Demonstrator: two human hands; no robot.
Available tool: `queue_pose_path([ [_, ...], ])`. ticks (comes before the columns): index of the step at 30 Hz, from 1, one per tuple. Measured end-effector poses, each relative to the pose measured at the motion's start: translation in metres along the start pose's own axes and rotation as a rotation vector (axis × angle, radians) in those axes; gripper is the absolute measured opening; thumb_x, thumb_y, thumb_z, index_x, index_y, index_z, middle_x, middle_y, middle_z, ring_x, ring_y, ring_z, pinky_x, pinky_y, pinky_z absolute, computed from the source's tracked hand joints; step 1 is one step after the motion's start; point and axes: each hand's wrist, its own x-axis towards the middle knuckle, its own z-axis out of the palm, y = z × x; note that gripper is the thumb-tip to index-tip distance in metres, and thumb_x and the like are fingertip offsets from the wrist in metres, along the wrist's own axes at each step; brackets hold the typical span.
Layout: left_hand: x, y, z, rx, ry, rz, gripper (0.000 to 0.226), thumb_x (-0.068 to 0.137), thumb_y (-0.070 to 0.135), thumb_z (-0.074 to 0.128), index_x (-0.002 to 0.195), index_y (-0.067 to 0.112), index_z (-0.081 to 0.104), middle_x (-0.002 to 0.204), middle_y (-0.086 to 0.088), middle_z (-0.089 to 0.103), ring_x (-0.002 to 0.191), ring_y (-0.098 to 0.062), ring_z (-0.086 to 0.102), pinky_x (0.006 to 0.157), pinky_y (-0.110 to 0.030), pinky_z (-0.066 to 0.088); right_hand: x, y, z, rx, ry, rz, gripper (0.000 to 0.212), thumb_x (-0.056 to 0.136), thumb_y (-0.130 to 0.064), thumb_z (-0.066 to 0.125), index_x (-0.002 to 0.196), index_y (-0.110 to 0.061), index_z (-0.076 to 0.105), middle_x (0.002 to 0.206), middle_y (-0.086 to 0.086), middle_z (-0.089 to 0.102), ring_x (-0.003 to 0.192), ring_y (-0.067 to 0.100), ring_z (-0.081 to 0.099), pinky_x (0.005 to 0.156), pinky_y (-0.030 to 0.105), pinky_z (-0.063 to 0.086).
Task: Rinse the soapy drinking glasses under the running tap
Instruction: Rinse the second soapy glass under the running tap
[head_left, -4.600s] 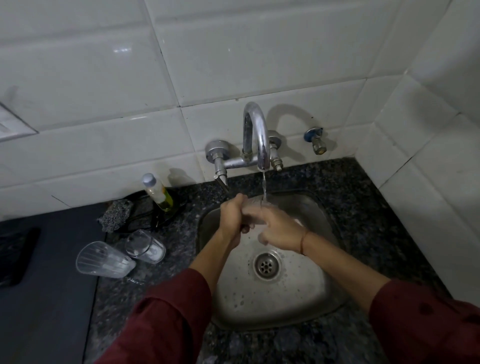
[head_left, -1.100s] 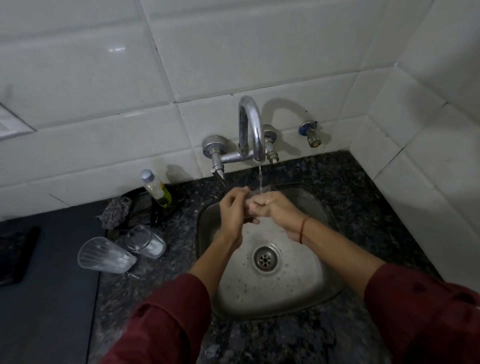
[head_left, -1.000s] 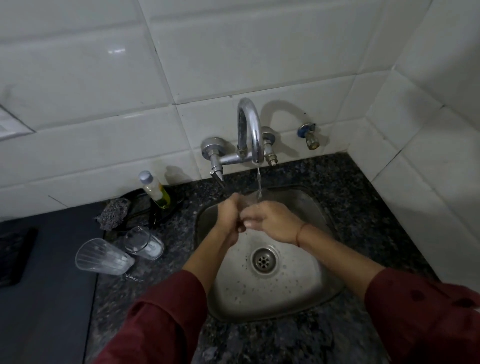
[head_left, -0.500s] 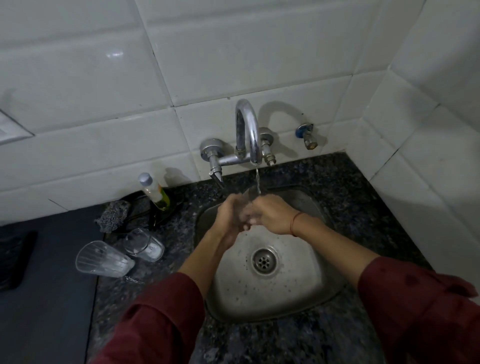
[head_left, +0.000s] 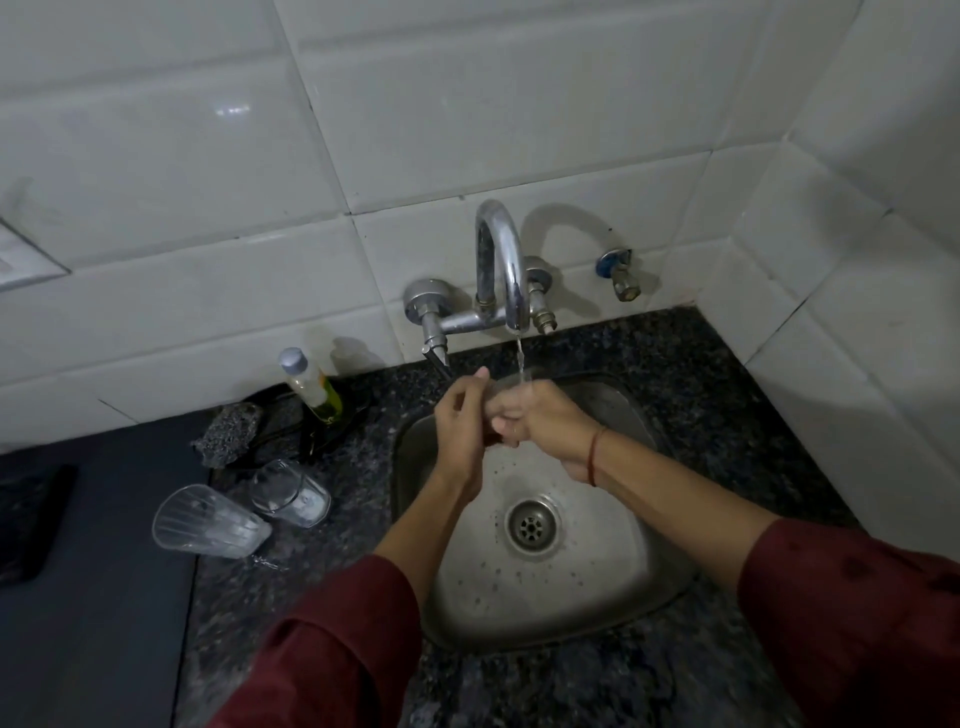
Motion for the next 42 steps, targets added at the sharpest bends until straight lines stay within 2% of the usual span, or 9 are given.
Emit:
queue_pose_path([
  [4,0.003,0.015,-0.012,0.195,-0.196,-0.424,0.058,0.104,0.044,0.039,0.094,-0.008,0.064,0.061,-0.015,0.055,0.035,-0.016,0.045,0.026,-0.017,0.024,-0.001,-0.003,-0.013,-1.147,-0.292,-0.227,0.022,0.097,-0.024,0.059,0.117,-0.019,0.065,0.123,0.001,0.064,0.122,0.018,0.056,0.119,0.049,0.018],
  [6,0.0,0.022,-0.014,0.278,-0.278,-0.619,0.052,0.104,0.04,0.035,0.085,0.001,0.063,0.061,-0.016,0.057,0.03,-0.013,0.043,0.024,-0.014,0.018,0.0,-0.003,-0.017,-1.314,-0.351,-0.253,0.033,0.095,-0.028,0.061,0.126,-0.019,0.061,0.132,0.001,0.061,0.13,0.016,0.05,0.123,0.051,0.001],
  [9,0.0,0.023,-0.011,0.135,-0.247,-0.663,0.048,0.102,0.033,0.035,0.075,0.005,0.064,0.056,-0.012,0.054,0.029,-0.01,0.041,0.023,-0.013,0.016,-0.003,0.001,-0.021,-0.65,-0.117,-0.336,0.025,0.084,-0.018,0.076,0.109,-0.016,0.072,0.107,-0.003,0.073,0.102,0.014,0.066,0.103,0.041,0.045],
  [12,0.002,0.02,-0.01,-0.029,-0.196,-0.64,0.047,0.103,0.031,0.031,0.082,0.004,0.063,0.058,-0.012,0.057,0.031,-0.01,0.041,0.023,-0.013,0.018,-0.018,0.006,-0.013,0.156,0.322,-0.274,0.05,0.069,-0.003,0.087,0.114,-0.014,0.068,0.107,-0.001,0.075,0.102,0.011,0.07,0.091,0.032,0.055],
  [18,-0.018,0.018,-0.003,-0.108,-0.302,-0.71,0.036,0.103,0.023,0.039,0.089,0.007,0.068,0.06,-0.005,0.062,0.039,-0.012,0.054,0.028,-0.015,0.033,-0.018,0.025,0.019,0.201,0.352,-0.219,0.079,0.064,-0.019,0.089,0.131,-0.031,0.05,0.122,-0.005,0.06,0.113,0.007,0.06,0.096,0.034,0.053],
  [21,-0.023,0.017,-0.001,-0.002,-0.385,-0.713,0.04,0.104,0.033,0.042,0.107,0.009,0.075,0.094,-0.014,0.076,0.084,-0.027,0.076,0.068,-0.035,0.064,-0.015,0.028,0.025,0.281,0.436,-0.162,0.067,0.071,-0.016,0.086,0.126,-0.033,0.05,0.116,-0.006,0.063,0.105,0.005,0.063,0.092,0.031,0.054],
  [24,-0.018,0.014,-0.001,0.094,-0.313,-0.543,0.048,0.108,0.044,0.034,0.129,0.015,0.067,0.124,-0.012,0.073,0.117,-0.03,0.068,0.097,-0.044,0.057,-0.007,0.035,0.028,0.541,0.462,0.085,0.046,0.08,-0.029,0.08,0.119,-0.027,0.056,0.118,0.007,0.067,0.101,0.019,0.069,0.086,0.04,0.059],
  [33,-0.013,0.016,0.008,0.425,-0.147,-0.055,0.028,0.105,0.022,0.053,0.08,0.013,0.062,0.069,0.002,0.058,0.062,-0.009,0.054,0.055,-0.023,0.045,-0.006,0.029,0.005,0.898,-0.074,0.475,0.056,0.099,-0.063,0.039,0.103,-0.015,0.066,0.074,0.012,0.063,0.055,0.022,0.057,0.049,0.027,0.048],
  [42,0.005,0.025,0.011,0.51,0.054,0.004,0.041,0.103,0.024,0.059,0.064,0.009,0.058,0.053,-0.003,0.052,0.044,-0.01,0.043,0.045,-0.026,0.035,-0.008,0.025,-0.008,0.474,-0.086,0.3,0.014,0.087,-0.015,0.068,0.101,-0.011,0.066,0.087,0.009,0.063,0.064,0.016,0.06,0.053,0.028,0.048],
])
